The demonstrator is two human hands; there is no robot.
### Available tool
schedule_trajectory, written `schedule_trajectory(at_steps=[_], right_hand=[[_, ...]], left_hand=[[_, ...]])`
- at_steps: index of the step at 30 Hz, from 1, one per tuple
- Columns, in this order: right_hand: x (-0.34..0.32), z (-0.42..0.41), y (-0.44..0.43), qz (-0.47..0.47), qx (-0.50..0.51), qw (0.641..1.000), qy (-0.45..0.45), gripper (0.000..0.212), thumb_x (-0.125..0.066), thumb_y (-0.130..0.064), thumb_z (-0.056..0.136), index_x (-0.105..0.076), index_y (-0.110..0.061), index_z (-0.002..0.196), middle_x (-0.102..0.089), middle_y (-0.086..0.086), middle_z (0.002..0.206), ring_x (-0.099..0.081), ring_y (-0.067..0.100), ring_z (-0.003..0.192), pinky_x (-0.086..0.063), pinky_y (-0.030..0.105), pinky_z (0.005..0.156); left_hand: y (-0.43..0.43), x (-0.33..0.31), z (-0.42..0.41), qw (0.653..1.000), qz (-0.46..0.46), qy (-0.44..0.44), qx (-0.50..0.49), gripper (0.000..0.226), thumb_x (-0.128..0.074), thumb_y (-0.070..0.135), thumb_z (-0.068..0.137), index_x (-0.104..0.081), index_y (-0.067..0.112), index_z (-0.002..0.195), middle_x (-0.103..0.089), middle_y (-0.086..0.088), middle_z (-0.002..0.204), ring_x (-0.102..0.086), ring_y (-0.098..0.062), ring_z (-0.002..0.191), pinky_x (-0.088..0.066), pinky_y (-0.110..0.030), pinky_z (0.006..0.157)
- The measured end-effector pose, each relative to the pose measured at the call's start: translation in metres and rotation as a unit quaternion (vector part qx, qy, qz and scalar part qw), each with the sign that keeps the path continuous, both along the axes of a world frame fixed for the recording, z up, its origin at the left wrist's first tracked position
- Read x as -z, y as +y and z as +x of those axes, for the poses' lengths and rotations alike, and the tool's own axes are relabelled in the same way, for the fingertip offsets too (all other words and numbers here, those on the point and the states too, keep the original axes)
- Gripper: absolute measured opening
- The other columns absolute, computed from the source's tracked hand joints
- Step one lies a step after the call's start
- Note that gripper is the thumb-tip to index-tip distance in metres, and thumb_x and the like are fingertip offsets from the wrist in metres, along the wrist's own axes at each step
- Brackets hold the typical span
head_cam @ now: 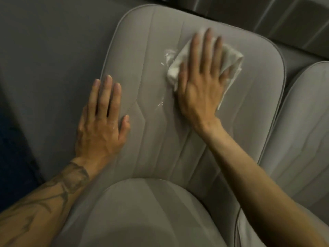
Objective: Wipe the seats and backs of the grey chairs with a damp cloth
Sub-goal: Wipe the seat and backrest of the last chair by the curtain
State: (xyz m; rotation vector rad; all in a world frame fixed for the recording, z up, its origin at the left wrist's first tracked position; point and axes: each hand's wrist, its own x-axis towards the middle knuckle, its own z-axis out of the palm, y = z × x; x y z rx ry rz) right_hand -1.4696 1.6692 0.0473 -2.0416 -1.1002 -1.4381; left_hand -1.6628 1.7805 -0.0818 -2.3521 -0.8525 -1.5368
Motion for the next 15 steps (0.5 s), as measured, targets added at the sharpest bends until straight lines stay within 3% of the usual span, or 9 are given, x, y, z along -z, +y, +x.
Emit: schedule_trajectory(at_steps=[3,5,7,9,12,15], right_hand=[[0.001,0.009,-0.023,-0.154,-0.062,0.984,-0.070,0.058,-0.026,-0.041,0.112,-0.014,-0.019,0.165,-0.014,0.008,0.173,-0.011,0.026,0.161,-0.018,0.053,0.127],[-0.030,0.027,-0.016,-0.112,-0.046,0.989,-0.086,0.057,-0.021,-0.041,0.113,-0.016,-0.018,0.165,-0.016,0.009,0.173,-0.013,0.026,0.161,-0.019,0.053,0.128],[-0.057,0.030,0.001,-0.009,-0.017,0.999,-0.050,0.057,-0.020,-0.041,0.113,-0.021,-0.016,0.164,-0.021,0.011,0.171,-0.018,0.029,0.160,-0.022,0.055,0.126],[-0.050,0.014,0.017,0.038,-0.018,0.999,-0.020,0.058,-0.021,-0.040,0.112,-0.024,-0.013,0.163,-0.023,0.011,0.171,-0.019,0.031,0.159,-0.023,0.060,0.124],[0.006,-0.018,0.016,-0.060,-0.072,0.995,-0.025,0.060,-0.025,-0.040,0.112,-0.019,-0.013,0.165,-0.017,0.009,0.172,-0.013,0.029,0.161,-0.017,0.063,0.125],[0.015,-0.010,0.001,-0.138,-0.083,0.985,-0.067,0.059,-0.027,-0.040,0.112,-0.017,-0.018,0.165,-0.015,0.005,0.173,-0.011,0.022,0.161,-0.005,0.047,0.130]], left_hand=[[-0.001,0.000,0.000,1.000,-0.001,-0.005,0.000,0.070,-0.035,0.039,0.108,-0.012,0.014,0.169,-0.009,-0.007,0.178,-0.010,-0.028,0.164,-0.047,-0.056,0.110],[-0.001,0.000,0.001,1.000,0.002,-0.003,0.001,0.070,-0.036,0.038,0.108,-0.012,0.014,0.169,-0.010,-0.007,0.177,-0.011,-0.028,0.164,-0.047,-0.054,0.112],[-0.001,0.000,0.000,1.000,-0.001,-0.002,0.001,0.070,-0.036,0.038,0.108,-0.012,0.014,0.169,-0.010,-0.007,0.177,-0.010,-0.028,0.164,-0.048,-0.055,0.110],[-0.001,0.000,0.000,1.000,-0.005,-0.004,0.003,0.070,-0.037,0.038,0.108,-0.012,0.014,0.169,-0.010,-0.007,0.178,-0.011,-0.027,0.164,-0.048,-0.054,0.107],[-0.001,-0.002,-0.001,1.000,0.004,-0.002,0.003,0.070,-0.036,0.038,0.108,-0.013,0.013,0.169,-0.011,-0.008,0.177,-0.012,-0.029,0.164,-0.047,-0.052,0.108],[-0.003,-0.002,-0.002,1.000,-0.003,0.000,0.008,0.070,-0.038,0.037,0.108,-0.016,0.011,0.169,-0.013,-0.010,0.177,-0.013,-0.030,0.164,-0.046,-0.052,0.110]])
